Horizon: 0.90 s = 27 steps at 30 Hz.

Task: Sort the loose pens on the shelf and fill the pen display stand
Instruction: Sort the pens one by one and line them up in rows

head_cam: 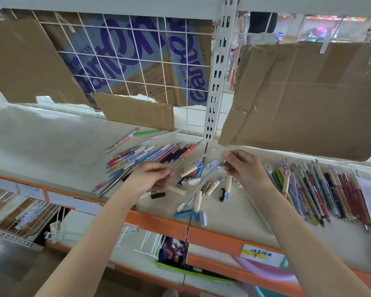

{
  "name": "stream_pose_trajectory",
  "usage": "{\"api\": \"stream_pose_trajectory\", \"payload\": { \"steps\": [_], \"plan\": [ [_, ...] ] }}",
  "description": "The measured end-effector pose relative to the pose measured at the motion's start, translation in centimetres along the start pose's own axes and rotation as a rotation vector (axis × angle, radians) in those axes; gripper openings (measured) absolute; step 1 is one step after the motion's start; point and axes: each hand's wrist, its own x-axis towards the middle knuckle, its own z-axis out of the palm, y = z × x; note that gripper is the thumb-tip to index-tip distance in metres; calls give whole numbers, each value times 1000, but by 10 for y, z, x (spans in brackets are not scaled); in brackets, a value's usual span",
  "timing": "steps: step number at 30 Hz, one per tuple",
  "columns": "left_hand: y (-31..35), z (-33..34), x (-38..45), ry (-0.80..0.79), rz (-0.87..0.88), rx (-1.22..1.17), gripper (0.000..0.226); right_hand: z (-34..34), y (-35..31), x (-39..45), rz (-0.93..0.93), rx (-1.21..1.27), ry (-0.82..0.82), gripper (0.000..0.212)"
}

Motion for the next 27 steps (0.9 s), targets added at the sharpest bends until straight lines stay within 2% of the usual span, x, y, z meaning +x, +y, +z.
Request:
{"api": "stream_pose_trajectory", "payload": {
  "steps": [3, 5, 8, 10, 16, 27],
  "plan": [
    [-12, -10, -1, 48, 27, 108, 10, -3, 6, 1, 18, -61, 40, 12],
    [-18, -11, -4, 53, 42, 271, 8, -2, 11, 1, 32, -98, 58, 10],
    [-25, -1, -10, -21, 145, 576, 6, 0, 17, 1, 48, -100, 39, 10],
    [-31, 14, -15, -90, 180, 673, 9, 1, 19, -1, 56, -101, -7, 6],
    [-41, 28, -10, -44, 196, 785, 16, 0, 18, -6, 62, 61, -162, 10],
    [-39, 28, -8, -25, 292, 903, 22, -1, 16, -10, 63, 109, -216, 23]
  ]
}}
